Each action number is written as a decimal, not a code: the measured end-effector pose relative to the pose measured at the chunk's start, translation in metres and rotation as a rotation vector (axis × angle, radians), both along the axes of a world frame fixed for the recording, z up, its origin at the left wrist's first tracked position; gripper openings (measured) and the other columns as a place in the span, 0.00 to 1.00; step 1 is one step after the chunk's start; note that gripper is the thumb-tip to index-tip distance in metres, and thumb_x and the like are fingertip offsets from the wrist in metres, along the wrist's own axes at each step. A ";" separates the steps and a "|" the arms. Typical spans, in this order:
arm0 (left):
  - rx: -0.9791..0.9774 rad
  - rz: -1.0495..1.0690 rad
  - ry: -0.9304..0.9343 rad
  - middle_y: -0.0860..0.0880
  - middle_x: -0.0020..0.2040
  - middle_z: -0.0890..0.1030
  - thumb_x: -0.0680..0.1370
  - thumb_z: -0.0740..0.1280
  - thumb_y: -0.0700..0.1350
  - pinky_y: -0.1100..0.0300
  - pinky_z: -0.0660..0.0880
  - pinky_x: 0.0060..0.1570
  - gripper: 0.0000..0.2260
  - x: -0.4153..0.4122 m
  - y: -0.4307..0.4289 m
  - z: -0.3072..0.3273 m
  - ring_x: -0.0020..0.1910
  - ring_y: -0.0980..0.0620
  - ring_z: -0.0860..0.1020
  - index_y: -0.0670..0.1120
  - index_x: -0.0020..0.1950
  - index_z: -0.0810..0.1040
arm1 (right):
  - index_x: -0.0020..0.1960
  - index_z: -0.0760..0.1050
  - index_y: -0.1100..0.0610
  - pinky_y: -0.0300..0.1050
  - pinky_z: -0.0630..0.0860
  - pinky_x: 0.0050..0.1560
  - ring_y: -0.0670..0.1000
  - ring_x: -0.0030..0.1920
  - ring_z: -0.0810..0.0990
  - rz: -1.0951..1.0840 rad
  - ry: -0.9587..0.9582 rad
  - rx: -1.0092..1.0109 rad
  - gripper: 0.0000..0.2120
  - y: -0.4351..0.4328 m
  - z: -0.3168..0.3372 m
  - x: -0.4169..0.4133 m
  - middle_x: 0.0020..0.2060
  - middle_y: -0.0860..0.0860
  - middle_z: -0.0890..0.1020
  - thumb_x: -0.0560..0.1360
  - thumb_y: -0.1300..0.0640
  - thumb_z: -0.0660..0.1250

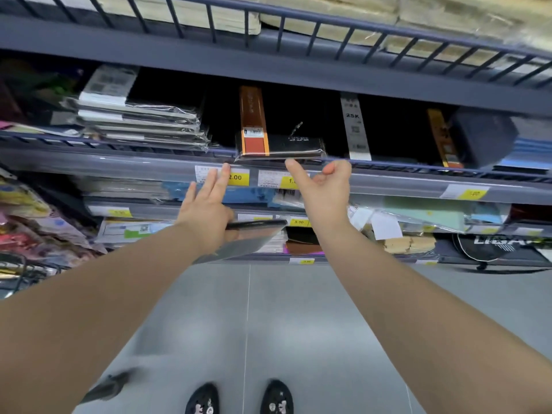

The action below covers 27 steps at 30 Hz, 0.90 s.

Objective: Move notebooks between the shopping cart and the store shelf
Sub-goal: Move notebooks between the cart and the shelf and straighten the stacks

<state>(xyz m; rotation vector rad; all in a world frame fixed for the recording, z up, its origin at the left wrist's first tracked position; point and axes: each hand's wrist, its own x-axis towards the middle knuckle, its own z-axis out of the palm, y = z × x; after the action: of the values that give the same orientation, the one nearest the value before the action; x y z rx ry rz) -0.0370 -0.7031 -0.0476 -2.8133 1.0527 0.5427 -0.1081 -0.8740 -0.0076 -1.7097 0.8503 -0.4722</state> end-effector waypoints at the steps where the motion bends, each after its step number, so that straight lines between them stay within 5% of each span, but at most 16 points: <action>1: -0.043 0.011 0.028 0.46 0.75 0.29 0.77 0.66 0.55 0.45 0.40 0.74 0.09 0.000 0.001 0.003 0.77 0.44 0.36 0.53 0.51 0.82 | 0.47 0.60 0.56 0.36 0.67 0.37 0.47 0.33 0.67 0.018 0.020 -0.005 0.24 0.001 0.000 -0.007 0.33 0.47 0.67 0.70 0.47 0.74; 7: -0.523 0.207 0.246 0.48 0.75 0.62 0.72 0.70 0.56 0.57 0.61 0.69 0.18 -0.032 0.026 0.022 0.71 0.49 0.65 0.45 0.55 0.82 | 0.48 0.62 0.57 0.39 0.65 0.36 0.43 0.30 0.68 -0.024 0.137 -0.052 0.21 0.003 -0.007 -0.069 0.34 0.47 0.65 0.72 0.46 0.71; 9: -0.712 0.353 0.293 0.47 0.61 0.74 0.72 0.73 0.52 0.66 0.62 0.59 0.13 -0.055 0.033 0.029 0.60 0.54 0.71 0.44 0.50 0.83 | 0.48 0.62 0.56 0.40 0.66 0.38 0.44 0.32 0.69 -0.018 0.165 -0.080 0.22 0.006 -0.010 -0.093 0.36 0.48 0.65 0.71 0.45 0.71; 11: -0.889 0.585 0.416 0.50 0.46 0.77 0.73 0.72 0.50 0.65 0.66 0.50 0.06 -0.075 0.034 0.040 0.49 0.55 0.74 0.49 0.39 0.82 | 0.47 0.63 0.56 0.39 0.65 0.38 0.47 0.36 0.66 0.005 0.224 -0.133 0.22 0.012 -0.014 -0.111 0.37 0.47 0.65 0.70 0.44 0.72; 14: -1.111 0.898 0.699 0.56 0.30 0.79 0.77 0.68 0.51 0.61 0.73 0.39 0.14 -0.098 0.029 0.057 0.32 0.58 0.77 0.53 0.31 0.81 | 0.44 0.64 0.57 0.38 0.65 0.38 0.47 0.36 0.67 0.077 0.259 -0.069 0.22 0.030 -0.012 -0.125 0.36 0.46 0.67 0.69 0.45 0.73; 19: -1.226 0.986 0.823 0.46 0.38 0.82 0.77 0.66 0.53 0.55 0.74 0.47 0.12 -0.098 0.010 0.070 0.37 0.49 0.79 0.45 0.40 0.77 | 0.48 0.71 0.47 0.28 0.68 0.31 0.36 0.31 0.75 0.284 0.130 0.303 0.05 0.056 0.008 -0.127 0.34 0.39 0.77 0.76 0.52 0.67; 23: -1.155 0.878 0.818 0.44 0.41 0.84 0.75 0.66 0.59 0.49 0.75 0.55 0.16 -0.083 0.008 0.070 0.41 0.47 0.81 0.47 0.44 0.78 | 0.48 0.69 0.53 0.36 0.65 0.22 0.44 0.24 0.71 0.249 0.075 0.367 0.07 0.060 0.023 -0.124 0.30 0.51 0.74 0.77 0.53 0.67; 27: -0.986 0.817 0.754 0.54 0.55 0.82 0.77 0.52 0.67 0.55 0.68 0.62 0.24 -0.060 0.006 0.066 0.56 0.55 0.77 0.54 0.57 0.80 | 0.47 0.74 0.50 0.40 0.75 0.36 0.39 0.26 0.71 0.231 -0.031 0.374 0.01 0.045 0.038 -0.105 0.26 0.39 0.75 0.77 0.54 0.66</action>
<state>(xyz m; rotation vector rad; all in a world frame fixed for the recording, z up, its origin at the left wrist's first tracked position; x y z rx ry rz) -0.0969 -0.6976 0.0188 -4.0264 0.0334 1.6240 -0.2131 -0.8287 0.0303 -1.4269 0.6604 -0.1690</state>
